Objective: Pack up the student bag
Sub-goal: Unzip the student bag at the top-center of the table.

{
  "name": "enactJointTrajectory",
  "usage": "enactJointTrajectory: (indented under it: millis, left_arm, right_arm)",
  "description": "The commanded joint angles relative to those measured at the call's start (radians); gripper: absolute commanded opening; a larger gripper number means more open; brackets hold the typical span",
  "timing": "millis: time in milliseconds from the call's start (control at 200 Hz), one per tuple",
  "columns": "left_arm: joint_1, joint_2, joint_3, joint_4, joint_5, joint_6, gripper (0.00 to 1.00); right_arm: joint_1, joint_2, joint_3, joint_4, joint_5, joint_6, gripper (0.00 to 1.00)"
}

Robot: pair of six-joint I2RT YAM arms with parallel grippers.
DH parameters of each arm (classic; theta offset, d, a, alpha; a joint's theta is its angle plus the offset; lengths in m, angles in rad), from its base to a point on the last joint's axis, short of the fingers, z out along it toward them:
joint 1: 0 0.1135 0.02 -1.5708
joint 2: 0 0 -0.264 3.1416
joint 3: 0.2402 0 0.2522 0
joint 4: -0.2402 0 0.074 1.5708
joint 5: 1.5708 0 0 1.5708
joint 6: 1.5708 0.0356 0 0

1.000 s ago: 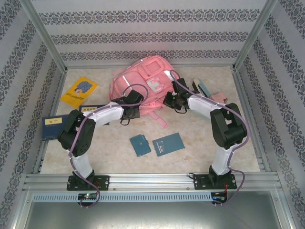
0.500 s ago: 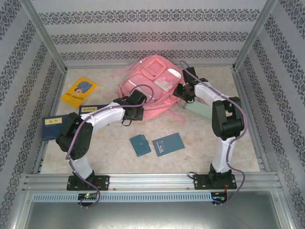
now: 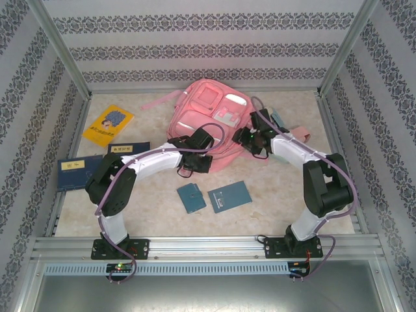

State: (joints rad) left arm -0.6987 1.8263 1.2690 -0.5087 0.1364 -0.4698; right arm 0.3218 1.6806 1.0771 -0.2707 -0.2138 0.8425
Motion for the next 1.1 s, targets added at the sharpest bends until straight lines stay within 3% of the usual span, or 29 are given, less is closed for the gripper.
enactJointTrajectory:
  millis: [0,125,275,320,390,445,624,954,1094]
  left_arm:
    - [-0.020,0.010,0.014,0.008,0.055,0.038,0.00]
    - [-0.023,0.014,0.009,0.002,0.063,0.048,0.00]
    - [-0.022,0.010,0.008,-0.014,0.037,0.050,0.00]
    - [-0.021,0.010,0.011,-0.028,0.011,0.048,0.00]
    - [-0.019,0.009,0.016,-0.054,-0.028,0.048,0.00]
    - [-0.017,0.010,0.019,-0.078,-0.062,0.048,0.00]
    - [0.036,-0.003,0.009,-0.169,-0.169,0.055,0.00]
    - [0.296,0.084,0.090,-0.312,-0.307,0.115,0.00]
    - [0.362,0.142,0.167,-0.322,-0.334,0.148,0.00]
  right_arm:
    - [0.059,0.007,-0.033,0.104,-0.057,0.144,0.55]
    - [0.119,0.062,0.003,0.118,-0.052,0.187,0.55]
    - [0.155,0.118,0.032,0.110,-0.051,0.210,0.44]
    - [0.155,0.119,0.028,0.105,-0.042,0.214,0.35]
    - [0.152,0.109,0.011,0.099,-0.022,0.209,0.12]
    - [0.144,0.097,0.005,0.086,-0.004,0.195,0.00]
    - [0.077,0.060,-0.002,0.041,0.032,0.129,0.00]
    - [-0.007,0.015,-0.017,0.027,0.023,0.064,0.00]
    - [-0.009,0.030,-0.002,0.018,0.019,0.037,0.00]
